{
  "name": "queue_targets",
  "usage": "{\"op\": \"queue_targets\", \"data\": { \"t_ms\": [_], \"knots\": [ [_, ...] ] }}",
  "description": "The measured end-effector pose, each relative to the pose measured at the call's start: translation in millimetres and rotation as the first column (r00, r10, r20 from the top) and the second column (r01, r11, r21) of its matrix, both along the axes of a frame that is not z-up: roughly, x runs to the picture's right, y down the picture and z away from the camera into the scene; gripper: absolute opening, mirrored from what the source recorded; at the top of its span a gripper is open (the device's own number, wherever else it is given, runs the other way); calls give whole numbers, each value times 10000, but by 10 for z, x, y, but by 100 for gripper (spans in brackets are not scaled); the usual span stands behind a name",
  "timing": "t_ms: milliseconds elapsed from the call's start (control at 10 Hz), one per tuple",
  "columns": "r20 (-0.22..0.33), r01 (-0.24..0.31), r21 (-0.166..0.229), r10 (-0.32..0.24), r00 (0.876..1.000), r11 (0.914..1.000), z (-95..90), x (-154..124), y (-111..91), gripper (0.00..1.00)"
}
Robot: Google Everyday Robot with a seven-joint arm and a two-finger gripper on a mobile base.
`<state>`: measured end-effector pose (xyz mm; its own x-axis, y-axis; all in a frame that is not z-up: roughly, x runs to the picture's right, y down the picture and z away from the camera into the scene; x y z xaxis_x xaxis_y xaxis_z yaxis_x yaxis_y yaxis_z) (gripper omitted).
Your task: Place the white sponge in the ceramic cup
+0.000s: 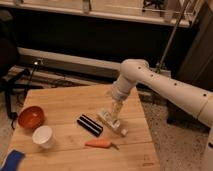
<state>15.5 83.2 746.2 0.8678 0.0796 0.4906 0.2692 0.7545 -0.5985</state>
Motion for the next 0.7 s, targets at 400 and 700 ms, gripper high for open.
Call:
{"op": "queue_targets", "data": {
  "t_ms": [400, 700],
  "knots": [
    [684, 1599, 1828, -1748, 9822, 9701, -474, -537, -448, 80],
    [1488, 3169, 3279, -3799, 9130, 8900, -1067, -1352, -379, 80]
  ]
}}
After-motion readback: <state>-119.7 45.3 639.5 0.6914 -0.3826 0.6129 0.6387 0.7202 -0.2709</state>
